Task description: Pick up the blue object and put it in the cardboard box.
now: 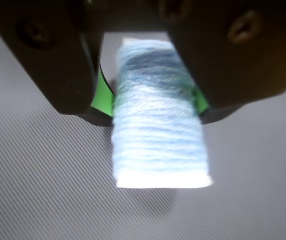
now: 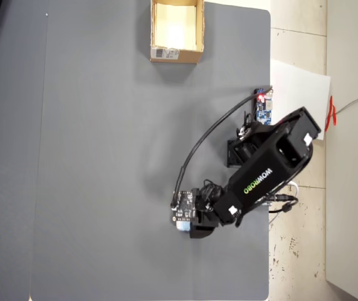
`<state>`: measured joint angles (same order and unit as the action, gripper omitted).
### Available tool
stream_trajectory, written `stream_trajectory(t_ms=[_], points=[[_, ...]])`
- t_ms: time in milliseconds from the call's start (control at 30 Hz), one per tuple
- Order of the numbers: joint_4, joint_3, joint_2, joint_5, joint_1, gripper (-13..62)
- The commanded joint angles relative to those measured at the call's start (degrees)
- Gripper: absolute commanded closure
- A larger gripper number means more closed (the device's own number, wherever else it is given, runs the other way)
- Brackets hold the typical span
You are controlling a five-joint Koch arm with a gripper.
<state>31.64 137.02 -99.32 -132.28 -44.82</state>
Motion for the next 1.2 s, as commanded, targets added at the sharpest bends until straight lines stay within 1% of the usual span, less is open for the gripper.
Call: stream_trajectory(t_ms=[0,67,133,333,467,533,733,900,1000,1167], points=[[-5.45,-0.09,0.18,-0.44,0.79,32.3],[-7.03,0.35,0.18,-0.26,0.97,40.3],[-8.61,0.35,0.18,1.67,1.05,45.4],[-9.76,0.97,-2.20,3.16,2.11,45.3],[-13.45,0.79,-4.13,5.80,6.42,45.3],[-15.38,-0.09,-6.77,9.32,10.20,45.3],[-24.35,0.09,-9.32,20.30,17.40,45.2],[-31.90,1.32,-13.01,25.40,25.93,45.1],[-39.99,1.32,-13.01,32.43,30.06,44.4],[-47.20,0.44,-13.89,39.02,38.14,44.5]])
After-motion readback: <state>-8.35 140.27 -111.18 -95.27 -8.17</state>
